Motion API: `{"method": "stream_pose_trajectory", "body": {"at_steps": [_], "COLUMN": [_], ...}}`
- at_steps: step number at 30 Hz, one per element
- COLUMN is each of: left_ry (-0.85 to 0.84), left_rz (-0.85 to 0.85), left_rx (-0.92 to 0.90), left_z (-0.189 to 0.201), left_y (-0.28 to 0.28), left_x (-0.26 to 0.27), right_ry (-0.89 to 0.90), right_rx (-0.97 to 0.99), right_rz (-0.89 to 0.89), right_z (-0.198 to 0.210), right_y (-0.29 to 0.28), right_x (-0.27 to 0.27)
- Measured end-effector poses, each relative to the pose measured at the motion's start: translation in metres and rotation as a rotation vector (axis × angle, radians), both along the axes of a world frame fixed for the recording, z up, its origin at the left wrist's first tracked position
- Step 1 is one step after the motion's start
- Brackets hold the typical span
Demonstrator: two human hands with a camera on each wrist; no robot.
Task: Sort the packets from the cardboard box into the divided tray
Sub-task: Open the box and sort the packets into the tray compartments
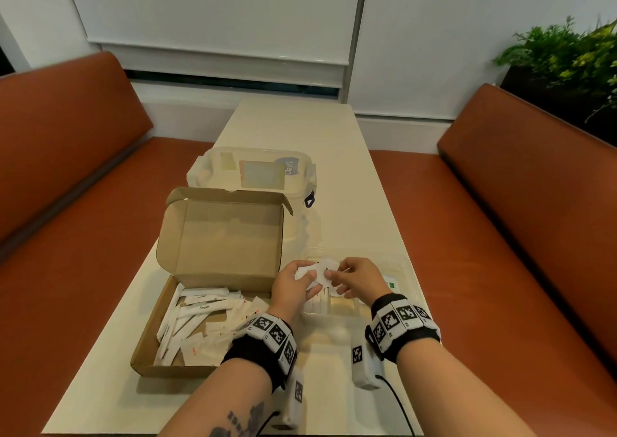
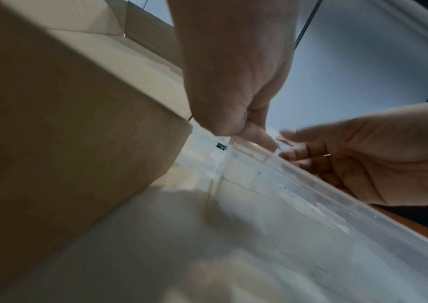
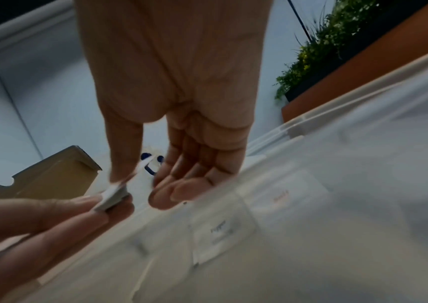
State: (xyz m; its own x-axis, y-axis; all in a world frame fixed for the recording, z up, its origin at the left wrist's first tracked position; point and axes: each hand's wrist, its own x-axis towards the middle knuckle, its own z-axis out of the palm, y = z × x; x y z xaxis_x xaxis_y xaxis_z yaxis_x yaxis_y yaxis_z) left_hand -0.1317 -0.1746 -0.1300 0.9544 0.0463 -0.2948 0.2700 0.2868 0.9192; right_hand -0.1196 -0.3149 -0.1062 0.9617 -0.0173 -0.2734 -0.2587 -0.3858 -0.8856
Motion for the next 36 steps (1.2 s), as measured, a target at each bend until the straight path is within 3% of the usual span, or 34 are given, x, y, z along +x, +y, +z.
{"method": "stream_pose_trajectory", "body": {"at_steps": [6,11,14,27,36], "left_ry": [0.02,0.051,0.046,0.054,0.05], "left_rz": [0.009,0.044,0.037,0.033,0.027], "left_rx": [0.021,-0.007,-0.003,-0.026,-0.01], "left_z": [0.0,0.0,0.001,0.0,-0.004], "left_y": [0.0,0.002,0.002,0.002,0.003], "left_x": [-0.001,0.0,0.0,0.002,0.004], "right_ry": [-0.082,-0.105,-0.067,-0.05,-0.16], "right_rx": [-0.026,-0.556,-0.694,-0.792,-0.893], "right_rz": [-0.104,0.065,0.194,0.168,0.2], "right_z": [0.009,0.01,0.005,-0.013,-0.022], "right_y": [-0.005,-0.017,-0.013,-0.006,-0.007], "right_x": [0.007,0.018,0.018,0.023,0.021]}}
